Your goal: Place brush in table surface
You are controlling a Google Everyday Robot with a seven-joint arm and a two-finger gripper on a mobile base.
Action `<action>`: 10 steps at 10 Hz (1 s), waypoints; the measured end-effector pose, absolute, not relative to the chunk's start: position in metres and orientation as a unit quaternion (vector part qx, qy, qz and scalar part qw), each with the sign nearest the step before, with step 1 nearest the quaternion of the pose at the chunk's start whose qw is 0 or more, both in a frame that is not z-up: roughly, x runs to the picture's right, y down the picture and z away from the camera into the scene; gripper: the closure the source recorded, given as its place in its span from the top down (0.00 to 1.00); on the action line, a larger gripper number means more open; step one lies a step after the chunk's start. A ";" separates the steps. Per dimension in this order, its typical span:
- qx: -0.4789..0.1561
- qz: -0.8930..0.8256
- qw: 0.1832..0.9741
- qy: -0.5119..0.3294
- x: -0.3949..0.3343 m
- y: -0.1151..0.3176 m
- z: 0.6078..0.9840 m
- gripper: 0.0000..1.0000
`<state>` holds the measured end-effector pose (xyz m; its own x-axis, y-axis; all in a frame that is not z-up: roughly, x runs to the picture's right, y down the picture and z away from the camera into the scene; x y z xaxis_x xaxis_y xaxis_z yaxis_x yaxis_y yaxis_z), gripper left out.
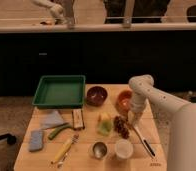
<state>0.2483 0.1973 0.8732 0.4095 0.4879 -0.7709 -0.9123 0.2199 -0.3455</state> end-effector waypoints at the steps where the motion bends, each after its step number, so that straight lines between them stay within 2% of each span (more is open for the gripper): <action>1: -0.405 0.476 0.736 0.262 0.248 0.197 0.873 0.07; 3: -0.405 0.476 0.735 0.262 0.248 0.198 0.873 0.13; 6: -0.405 0.476 0.735 0.262 0.248 0.198 0.873 0.42; 8: -0.405 0.476 0.735 0.263 0.249 0.198 0.874 0.64; 10: -0.405 0.476 0.735 0.263 0.249 0.198 0.874 0.78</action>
